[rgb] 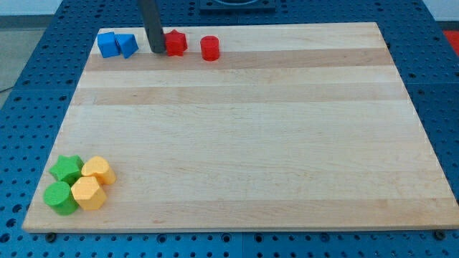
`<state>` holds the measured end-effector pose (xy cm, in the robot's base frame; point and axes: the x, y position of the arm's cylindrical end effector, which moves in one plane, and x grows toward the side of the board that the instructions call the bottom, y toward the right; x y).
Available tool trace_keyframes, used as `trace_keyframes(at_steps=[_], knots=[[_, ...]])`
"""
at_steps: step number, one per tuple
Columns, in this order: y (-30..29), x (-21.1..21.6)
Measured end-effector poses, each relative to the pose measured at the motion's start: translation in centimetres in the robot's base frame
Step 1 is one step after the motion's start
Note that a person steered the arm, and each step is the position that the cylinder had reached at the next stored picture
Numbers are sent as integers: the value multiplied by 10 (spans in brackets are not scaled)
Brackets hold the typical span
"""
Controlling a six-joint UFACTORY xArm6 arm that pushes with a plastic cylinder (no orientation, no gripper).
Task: Move your arm below to the blue triangle
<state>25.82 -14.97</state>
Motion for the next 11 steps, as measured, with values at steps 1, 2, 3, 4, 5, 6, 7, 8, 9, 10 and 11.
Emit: trace_keyframes(at_steps=[1,2,3,4,5,6,7,8,9,10,11], knots=[[23,0],[16,-3],[6,-28],[6,-51],[6,-55],[6,-31],[6,0],[7,13],[-18,21],[-80,37],[-152,37]])
